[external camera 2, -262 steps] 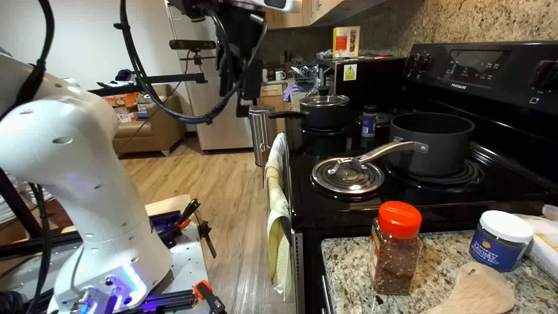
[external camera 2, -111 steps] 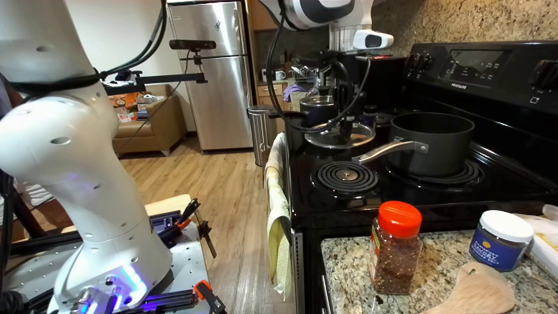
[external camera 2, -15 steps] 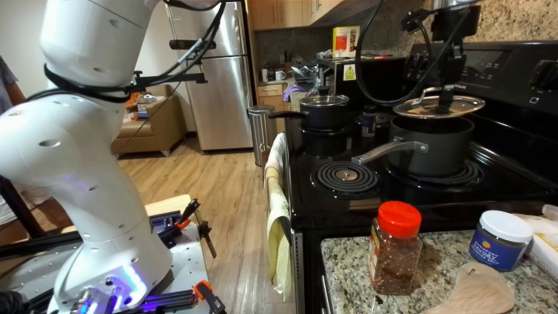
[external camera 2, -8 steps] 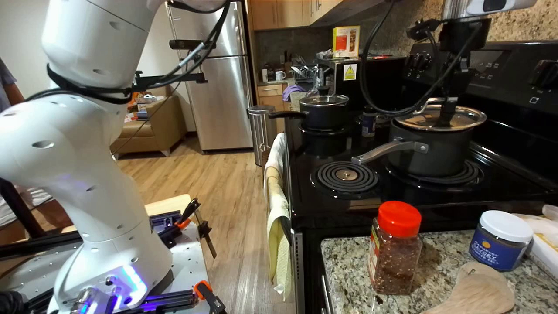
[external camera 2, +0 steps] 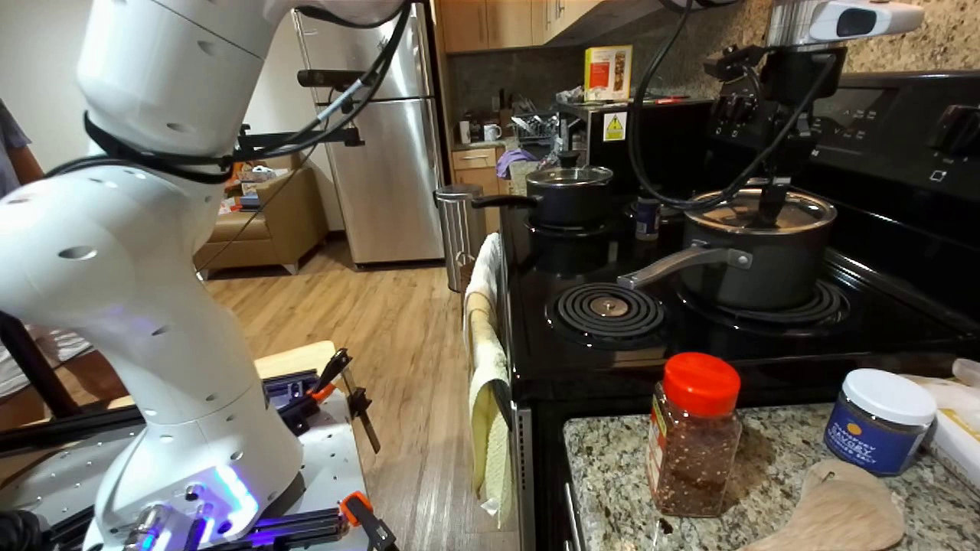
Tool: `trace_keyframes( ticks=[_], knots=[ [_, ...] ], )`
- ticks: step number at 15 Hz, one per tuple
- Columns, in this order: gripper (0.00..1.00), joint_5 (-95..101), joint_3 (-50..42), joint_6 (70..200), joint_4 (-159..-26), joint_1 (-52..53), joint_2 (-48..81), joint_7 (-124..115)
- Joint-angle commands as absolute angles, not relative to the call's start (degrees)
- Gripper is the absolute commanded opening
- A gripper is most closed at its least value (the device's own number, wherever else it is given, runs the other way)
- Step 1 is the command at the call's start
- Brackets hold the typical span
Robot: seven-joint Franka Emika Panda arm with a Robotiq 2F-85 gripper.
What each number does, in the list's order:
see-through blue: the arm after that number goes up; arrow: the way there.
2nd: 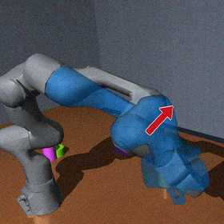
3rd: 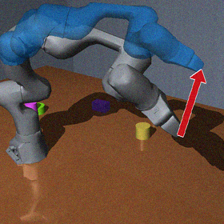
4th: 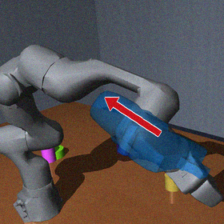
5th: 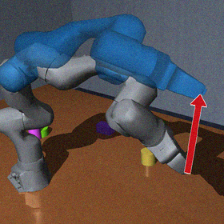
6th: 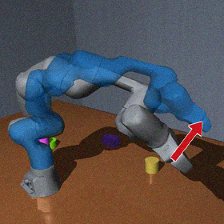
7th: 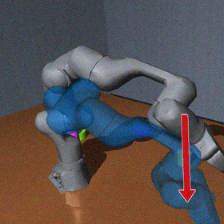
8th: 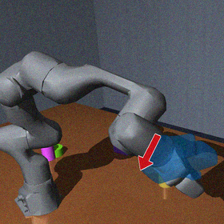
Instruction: Cover the grey pot with the pot on the stove
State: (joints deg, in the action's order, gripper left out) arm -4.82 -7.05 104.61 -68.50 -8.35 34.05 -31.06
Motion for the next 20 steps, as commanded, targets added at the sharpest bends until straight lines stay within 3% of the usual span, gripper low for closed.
trace_keyframes(
  ticks=[1, 20],
  knots=[
    [0.05, -5.84, -6.84, 105.64, -68.07, -8.23, 34.07, -26.81],
    [0.05, -5.25, -6.27, 106.3, -64.99, -8.16, 36.79, -18.61]
  ],
)
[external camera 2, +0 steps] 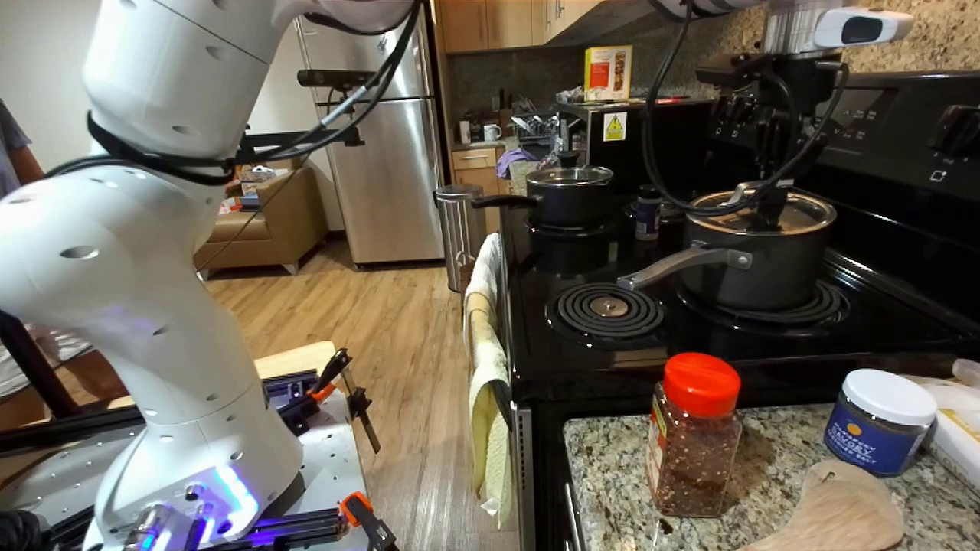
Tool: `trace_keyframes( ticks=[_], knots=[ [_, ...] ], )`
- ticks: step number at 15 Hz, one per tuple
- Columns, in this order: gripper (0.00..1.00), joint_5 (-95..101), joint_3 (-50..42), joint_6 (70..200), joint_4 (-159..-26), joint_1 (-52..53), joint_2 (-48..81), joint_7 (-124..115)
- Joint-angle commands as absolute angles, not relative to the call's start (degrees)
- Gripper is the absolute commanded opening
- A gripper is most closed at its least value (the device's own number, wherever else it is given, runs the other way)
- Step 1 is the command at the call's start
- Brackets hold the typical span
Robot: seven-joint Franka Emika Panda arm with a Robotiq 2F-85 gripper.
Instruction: Cover the grey pot with the pot on the stove
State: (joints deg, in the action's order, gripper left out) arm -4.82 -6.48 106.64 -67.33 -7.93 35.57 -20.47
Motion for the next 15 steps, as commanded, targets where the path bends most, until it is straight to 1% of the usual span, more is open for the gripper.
trace_keyframes(
  ticks=[1, 2, 3, 8, 10, 12, 15],
  knots=[
    [0.4, -5.26, -6.39, 106.33, -64.88, -8.11, 36.87, -19.18],
    [0.48, -5.21, -6.45, 105.78, -64.49, -8.16, 36.9, -19.26],
    [0.53, -5.31, -6.45, 105.77, -64.39, -8.2, 36.88, -19.4],
    [0.86, -4.73, -6.43, 105.11, -64.99, -7.84, 34.42, -20.23],
    [0.97, -4.21, -6.66, 104.99, -66.16, -7.44, 31.88, -20.38],
    [1.0, -4.16, -6.38, 106.65, -69.07, -7.51, 28.53, -18.47],
    [1.0, -3.74, -6.31, 108.27, -74.69, -7.44, 23.42, -15.4]
  ],
)
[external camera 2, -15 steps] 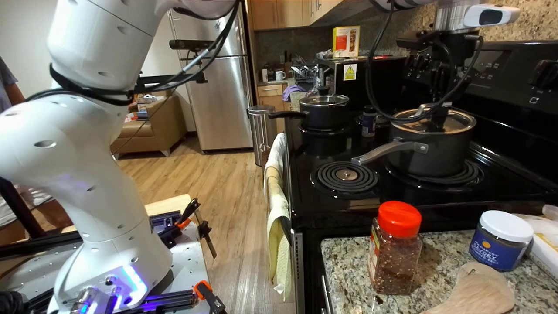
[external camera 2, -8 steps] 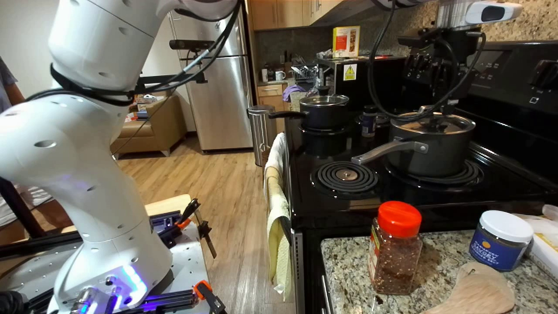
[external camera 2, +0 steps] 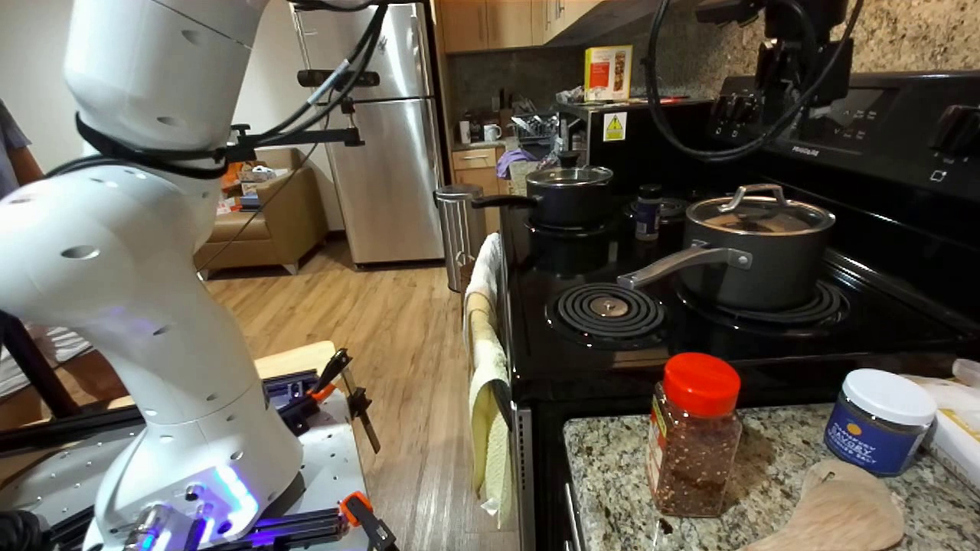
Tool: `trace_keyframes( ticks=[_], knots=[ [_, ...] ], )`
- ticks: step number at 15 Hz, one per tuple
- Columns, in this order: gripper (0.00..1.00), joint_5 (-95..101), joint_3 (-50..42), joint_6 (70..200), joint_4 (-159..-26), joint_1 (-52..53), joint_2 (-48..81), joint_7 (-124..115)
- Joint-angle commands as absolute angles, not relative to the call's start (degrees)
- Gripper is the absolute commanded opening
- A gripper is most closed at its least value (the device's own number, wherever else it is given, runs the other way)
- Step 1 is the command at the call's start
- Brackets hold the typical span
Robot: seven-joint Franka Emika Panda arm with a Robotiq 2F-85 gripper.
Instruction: Cover the grey pot with the pot on the stove
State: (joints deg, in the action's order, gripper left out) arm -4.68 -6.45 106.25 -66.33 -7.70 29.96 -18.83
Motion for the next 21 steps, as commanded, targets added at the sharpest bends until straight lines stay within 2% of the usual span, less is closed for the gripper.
trace_keyframes(
  ticks=[1, 14, 21],
  knots=[
    [1.0, -3.27, -6.25, 108.63, -77.84, -7.54, 21.43, -12.99],
    [1.0, -2.93, -9.57, 109.18, -113.29, -9.03, -9.46, -4.43],
    [1.0, -0.96, -8.84, 101.79, -121.84, -8.77, -22.56, -1.7]
  ],
)
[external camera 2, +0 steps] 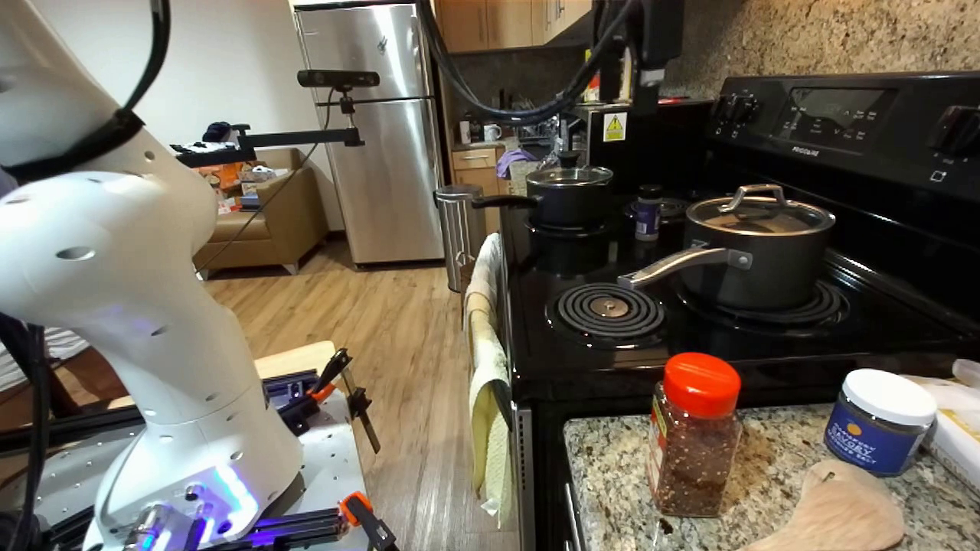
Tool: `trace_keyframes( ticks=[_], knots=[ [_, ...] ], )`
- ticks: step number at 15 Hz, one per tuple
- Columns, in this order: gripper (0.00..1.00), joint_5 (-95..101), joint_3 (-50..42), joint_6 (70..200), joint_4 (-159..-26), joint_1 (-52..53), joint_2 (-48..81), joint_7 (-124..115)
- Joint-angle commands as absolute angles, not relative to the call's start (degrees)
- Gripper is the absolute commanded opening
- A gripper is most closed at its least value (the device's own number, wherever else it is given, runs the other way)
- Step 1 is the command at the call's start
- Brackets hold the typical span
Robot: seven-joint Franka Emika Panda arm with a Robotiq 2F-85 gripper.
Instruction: Cover the grey pot with the pot on the stove
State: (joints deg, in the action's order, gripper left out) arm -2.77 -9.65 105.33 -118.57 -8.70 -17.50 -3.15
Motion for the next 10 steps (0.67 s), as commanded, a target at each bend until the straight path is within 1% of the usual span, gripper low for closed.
trace_keyframes(
  ticks=[1, 6, 7, 10],
  knots=[
    [1.0, -0.49, -8.67, 99.44, -121.74, -8.72, -23.34, -1.28],
    [1.0, 1.85, -7.61, 91.95, -120.68, -8.26, -25.42, -0.27],
    [1.0, 0.37, -8.02, 93.78, -120.55, -8.51, -24.6, -1.9],
    [1.0, 0.39, -8.05, 93.68, -120.54, -8.49, -24.68, -1.86]
  ],
)
